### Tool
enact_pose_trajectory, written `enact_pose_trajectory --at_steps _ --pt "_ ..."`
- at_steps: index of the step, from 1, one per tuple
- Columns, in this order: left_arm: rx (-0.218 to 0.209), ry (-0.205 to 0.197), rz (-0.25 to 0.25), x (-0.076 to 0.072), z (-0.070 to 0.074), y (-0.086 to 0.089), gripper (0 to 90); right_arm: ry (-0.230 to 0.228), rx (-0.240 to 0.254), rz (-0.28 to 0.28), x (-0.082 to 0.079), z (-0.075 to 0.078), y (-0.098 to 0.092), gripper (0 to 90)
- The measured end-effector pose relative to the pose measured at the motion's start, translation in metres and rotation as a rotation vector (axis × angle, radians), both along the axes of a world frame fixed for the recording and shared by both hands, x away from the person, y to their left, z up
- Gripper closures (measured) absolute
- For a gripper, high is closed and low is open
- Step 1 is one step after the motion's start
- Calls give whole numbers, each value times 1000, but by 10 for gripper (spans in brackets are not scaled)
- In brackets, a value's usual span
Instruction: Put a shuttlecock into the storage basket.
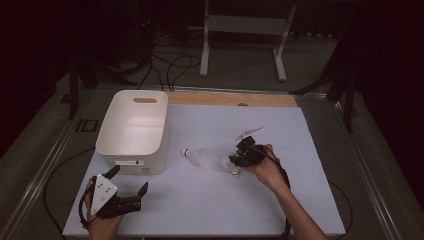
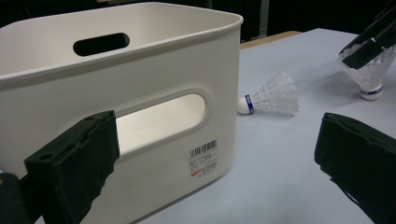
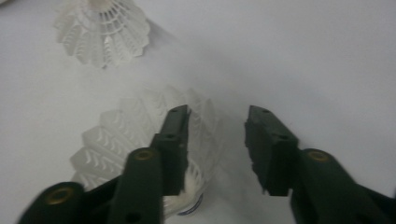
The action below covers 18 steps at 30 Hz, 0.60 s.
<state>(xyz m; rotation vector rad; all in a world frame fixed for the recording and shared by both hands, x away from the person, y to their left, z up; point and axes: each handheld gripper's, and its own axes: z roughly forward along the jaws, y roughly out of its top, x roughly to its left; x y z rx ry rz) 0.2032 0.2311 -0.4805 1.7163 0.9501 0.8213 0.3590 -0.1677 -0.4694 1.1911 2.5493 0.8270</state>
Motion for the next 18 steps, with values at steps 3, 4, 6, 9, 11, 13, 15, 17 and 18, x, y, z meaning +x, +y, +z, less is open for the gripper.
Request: enact_pose_trajectory --at_steps 3,4,6,9,11,13,15,17,18 --pt "-2 2 1 0 0 0 4 6 2 16 -2 2 0 699" --pt "-1 1 1 0 0 0 4 7 0 19 -3 2 0 718" --pt "-1 0 1 0 0 0 4 11 -1 24 -4 4 0 751" --pt "-1 0 1 0 0 0 4 12 4 32 -5 5 -1 800" --pt "-1 -1 1 0 0 0 4 18 12 30 -5 5 -1 815" --pt "-2 -1 1 0 0 0 4 18 12 35 -6 6 -2 844" --pt "-2 -1 1 0 0 0 4 18 13 37 -6 6 -2 853" --pt "-7 -3 3 0 0 0 4 14 14 44 -7 7 -1 891" --pt "-7 -3 3 0 0 0 4 14 14 44 -7 7 -1 891"
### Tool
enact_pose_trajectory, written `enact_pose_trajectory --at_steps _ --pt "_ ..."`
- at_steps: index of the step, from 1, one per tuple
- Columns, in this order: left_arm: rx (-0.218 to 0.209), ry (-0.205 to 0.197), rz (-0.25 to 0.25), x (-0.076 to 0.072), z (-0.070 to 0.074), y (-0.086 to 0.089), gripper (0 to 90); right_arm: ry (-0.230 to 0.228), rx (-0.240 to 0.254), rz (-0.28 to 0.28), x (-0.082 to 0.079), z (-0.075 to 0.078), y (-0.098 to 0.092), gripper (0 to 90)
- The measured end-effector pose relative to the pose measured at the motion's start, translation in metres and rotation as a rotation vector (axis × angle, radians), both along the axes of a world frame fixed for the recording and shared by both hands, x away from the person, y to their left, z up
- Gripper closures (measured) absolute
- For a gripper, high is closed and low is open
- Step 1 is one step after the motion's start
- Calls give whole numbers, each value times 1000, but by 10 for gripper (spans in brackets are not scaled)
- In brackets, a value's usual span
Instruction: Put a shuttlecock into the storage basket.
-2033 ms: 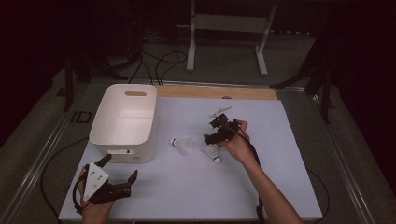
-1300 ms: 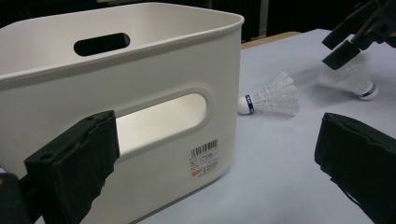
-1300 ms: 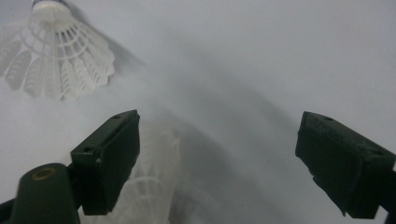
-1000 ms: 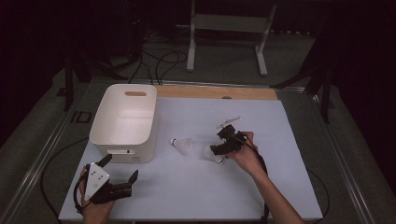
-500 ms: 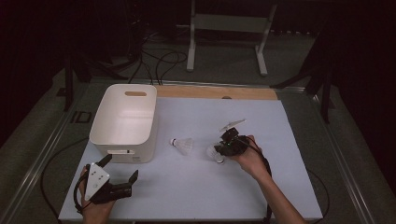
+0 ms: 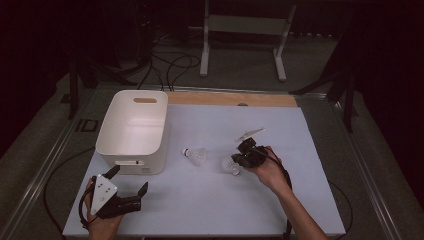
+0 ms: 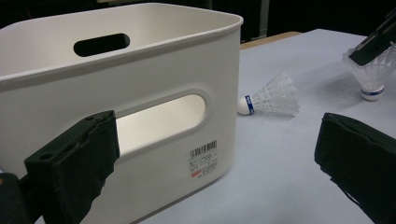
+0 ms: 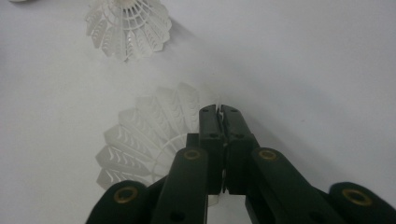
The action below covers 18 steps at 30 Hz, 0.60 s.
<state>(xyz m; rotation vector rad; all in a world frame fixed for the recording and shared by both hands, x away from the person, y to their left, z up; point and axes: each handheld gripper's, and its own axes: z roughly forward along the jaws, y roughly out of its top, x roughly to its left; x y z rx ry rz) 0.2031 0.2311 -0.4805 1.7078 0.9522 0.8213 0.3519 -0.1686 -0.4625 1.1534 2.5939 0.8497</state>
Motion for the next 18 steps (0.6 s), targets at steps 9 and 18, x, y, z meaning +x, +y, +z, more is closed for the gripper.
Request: enact_pose_trajectory --at_steps 9,18 --pt "1 0 -1 0 0 0 4 -39 14 4 0 9 2 895" --pt "2 0 -3 0 0 0 4 -70 33 2 0 17 4 895"
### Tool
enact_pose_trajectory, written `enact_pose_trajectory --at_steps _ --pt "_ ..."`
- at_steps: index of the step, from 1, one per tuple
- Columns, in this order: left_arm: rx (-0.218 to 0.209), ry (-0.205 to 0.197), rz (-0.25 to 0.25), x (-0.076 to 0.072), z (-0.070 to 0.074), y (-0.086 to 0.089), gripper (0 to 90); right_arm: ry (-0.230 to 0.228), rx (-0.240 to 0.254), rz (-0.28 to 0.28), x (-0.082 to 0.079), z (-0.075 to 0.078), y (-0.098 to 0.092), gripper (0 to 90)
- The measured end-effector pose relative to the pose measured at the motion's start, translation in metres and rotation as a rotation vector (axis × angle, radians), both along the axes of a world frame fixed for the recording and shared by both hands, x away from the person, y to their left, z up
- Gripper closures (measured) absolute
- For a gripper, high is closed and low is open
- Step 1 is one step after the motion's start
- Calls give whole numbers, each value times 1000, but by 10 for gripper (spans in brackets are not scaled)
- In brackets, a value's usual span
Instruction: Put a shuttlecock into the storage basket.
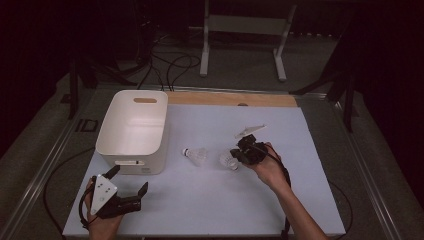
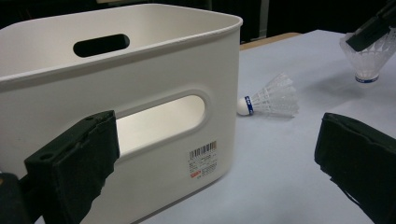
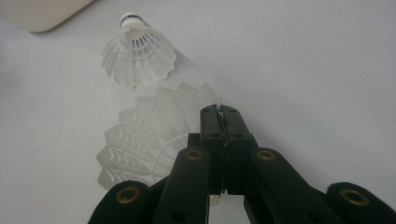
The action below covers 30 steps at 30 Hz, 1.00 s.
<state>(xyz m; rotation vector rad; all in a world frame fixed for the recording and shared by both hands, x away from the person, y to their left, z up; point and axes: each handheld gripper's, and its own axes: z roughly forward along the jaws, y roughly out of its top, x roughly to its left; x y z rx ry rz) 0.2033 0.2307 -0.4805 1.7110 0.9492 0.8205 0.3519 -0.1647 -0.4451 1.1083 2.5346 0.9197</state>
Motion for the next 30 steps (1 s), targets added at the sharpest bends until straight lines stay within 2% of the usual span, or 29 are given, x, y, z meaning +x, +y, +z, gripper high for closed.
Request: enact_pose_trajectory --at_steps 30 --pt "-4 -4 3 0 0 0 4 -90 46 -10 5 30 3 895"
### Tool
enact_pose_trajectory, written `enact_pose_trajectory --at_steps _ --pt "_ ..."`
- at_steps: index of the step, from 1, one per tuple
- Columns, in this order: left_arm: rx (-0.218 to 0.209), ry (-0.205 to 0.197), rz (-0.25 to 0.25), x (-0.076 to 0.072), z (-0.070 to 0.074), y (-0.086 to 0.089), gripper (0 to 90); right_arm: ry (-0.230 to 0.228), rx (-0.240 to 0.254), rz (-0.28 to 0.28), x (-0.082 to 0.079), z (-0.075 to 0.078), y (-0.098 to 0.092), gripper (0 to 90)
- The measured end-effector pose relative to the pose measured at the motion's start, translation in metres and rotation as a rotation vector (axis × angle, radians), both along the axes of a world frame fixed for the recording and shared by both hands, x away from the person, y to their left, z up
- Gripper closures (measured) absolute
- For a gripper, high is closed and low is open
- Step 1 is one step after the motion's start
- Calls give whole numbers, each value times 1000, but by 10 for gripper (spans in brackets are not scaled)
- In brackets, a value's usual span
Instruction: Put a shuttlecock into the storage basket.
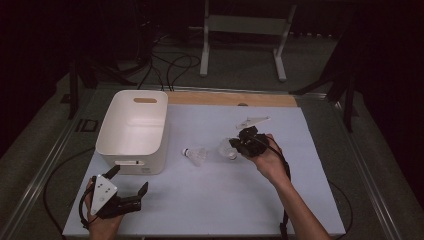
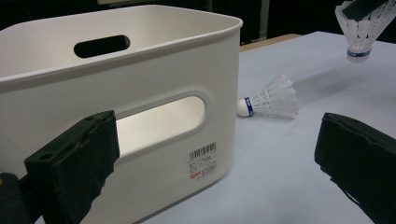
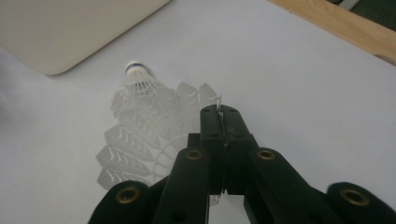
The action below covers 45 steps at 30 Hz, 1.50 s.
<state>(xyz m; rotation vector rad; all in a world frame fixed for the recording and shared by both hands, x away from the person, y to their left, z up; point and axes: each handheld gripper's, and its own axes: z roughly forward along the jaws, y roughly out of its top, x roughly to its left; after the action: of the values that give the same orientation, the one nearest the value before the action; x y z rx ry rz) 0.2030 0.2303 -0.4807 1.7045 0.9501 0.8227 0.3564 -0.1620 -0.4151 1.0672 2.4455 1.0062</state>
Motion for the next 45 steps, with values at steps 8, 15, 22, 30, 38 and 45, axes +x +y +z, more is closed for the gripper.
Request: enact_pose_trajectory --at_steps 8,15,22,30,38,45 --pt "-3 -3 0 0 0 0 4 -13 15 1 0 5 1 895" --pt "-4 -4 -1 0 0 0 4 -28 27 4 0 10 3 895" --pt "-4 -6 -3 -1 0 -1 4 -35 35 5 0 13 5 895" --pt "-1 -7 -6 0 0 -2 4 -47 46 6 0 16 6 895" --pt "-1 -7 -6 0 -1 -2 4 -58 52 11 1 21 9 895" --pt "-5 -7 -5 0 -1 -3 4 -70 74 0 3 27 8 896"
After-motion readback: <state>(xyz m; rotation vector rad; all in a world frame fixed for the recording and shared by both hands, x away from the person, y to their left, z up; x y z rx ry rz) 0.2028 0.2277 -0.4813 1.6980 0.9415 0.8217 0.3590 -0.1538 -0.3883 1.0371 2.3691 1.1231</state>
